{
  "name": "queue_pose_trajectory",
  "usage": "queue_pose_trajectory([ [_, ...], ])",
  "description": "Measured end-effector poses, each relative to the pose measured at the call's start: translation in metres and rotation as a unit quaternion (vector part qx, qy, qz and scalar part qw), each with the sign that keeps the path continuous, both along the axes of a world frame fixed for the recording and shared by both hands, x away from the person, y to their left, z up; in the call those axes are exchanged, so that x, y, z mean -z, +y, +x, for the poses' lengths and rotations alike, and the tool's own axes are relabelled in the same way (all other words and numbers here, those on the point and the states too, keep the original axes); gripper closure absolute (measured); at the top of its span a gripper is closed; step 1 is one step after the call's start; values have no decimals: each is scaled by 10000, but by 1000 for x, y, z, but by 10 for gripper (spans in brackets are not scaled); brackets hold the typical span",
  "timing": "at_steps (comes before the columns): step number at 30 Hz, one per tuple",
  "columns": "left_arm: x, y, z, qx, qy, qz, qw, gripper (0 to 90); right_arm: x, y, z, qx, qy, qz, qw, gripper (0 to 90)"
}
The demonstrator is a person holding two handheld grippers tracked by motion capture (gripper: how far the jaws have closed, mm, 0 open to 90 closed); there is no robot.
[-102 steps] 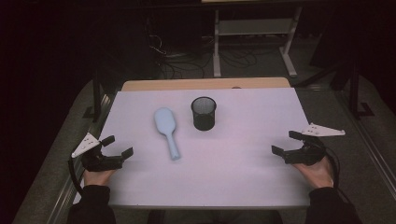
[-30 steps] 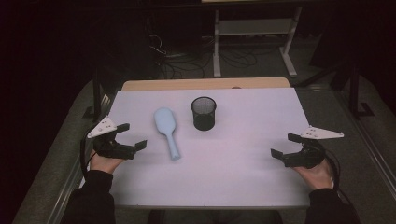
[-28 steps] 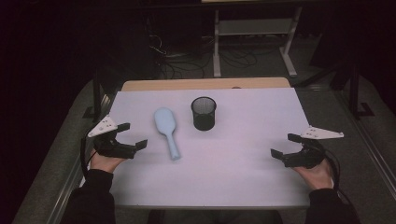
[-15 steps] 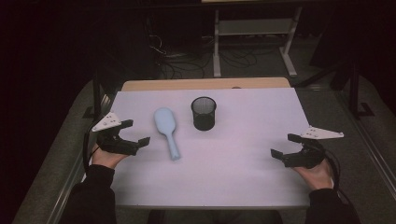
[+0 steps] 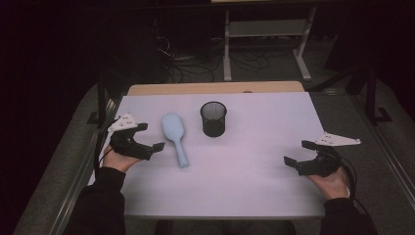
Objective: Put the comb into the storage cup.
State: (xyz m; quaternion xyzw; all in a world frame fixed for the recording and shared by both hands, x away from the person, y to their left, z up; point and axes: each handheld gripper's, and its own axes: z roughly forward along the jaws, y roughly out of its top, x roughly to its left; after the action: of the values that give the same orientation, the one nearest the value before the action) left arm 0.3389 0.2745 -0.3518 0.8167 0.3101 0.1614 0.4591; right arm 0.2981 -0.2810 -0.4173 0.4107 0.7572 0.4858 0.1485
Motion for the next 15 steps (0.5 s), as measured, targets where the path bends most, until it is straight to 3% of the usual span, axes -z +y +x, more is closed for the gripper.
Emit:
queue_pose_trajectory([
  [15,1,-17,8,184,112,185,9996,4,1,-1,0,-7,7,-3,10000,0],
])
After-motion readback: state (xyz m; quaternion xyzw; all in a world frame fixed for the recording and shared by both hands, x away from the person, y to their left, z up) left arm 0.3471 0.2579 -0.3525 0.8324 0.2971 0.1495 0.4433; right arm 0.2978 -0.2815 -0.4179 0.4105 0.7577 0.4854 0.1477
